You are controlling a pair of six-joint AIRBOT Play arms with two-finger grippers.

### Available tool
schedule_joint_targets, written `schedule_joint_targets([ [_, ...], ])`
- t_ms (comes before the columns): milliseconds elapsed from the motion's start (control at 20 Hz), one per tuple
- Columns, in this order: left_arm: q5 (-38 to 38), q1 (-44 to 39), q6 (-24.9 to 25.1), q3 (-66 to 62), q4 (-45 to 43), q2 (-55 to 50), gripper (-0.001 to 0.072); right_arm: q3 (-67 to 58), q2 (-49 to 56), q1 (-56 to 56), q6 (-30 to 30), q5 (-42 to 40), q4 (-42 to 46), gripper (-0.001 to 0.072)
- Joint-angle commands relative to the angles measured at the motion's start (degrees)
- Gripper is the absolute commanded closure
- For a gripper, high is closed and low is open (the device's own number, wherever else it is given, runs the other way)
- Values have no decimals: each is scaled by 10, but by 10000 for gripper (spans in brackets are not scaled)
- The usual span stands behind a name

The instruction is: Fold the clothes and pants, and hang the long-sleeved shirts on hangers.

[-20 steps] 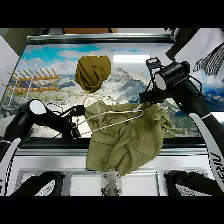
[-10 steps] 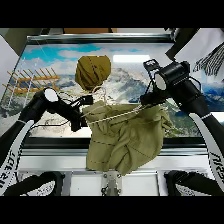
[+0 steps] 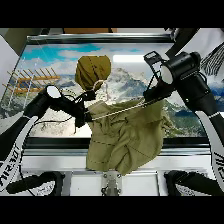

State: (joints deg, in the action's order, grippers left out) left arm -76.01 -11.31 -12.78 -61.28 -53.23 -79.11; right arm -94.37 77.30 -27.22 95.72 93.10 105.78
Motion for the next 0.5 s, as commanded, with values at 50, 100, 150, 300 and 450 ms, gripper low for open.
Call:
schedule_joint_targets([
  [50,7,0,19,1,24,-1,693,-41,0,-1,-6,-1,1,694],
  [100,7,0,19,1,24,-1,693,-41,0,-1,-6,0,-3,694],
  [150,7,0,19,1,24,-1,693,-41,0,-2,-6,-1,-12,694],
  [300,9,0,19,1,24,-1,693,-41,0,-17,-8,-1,-30,695],
  [450,11,2,19,-2,18,0,693,-41,0,-35,-21,16,-10,695],
])
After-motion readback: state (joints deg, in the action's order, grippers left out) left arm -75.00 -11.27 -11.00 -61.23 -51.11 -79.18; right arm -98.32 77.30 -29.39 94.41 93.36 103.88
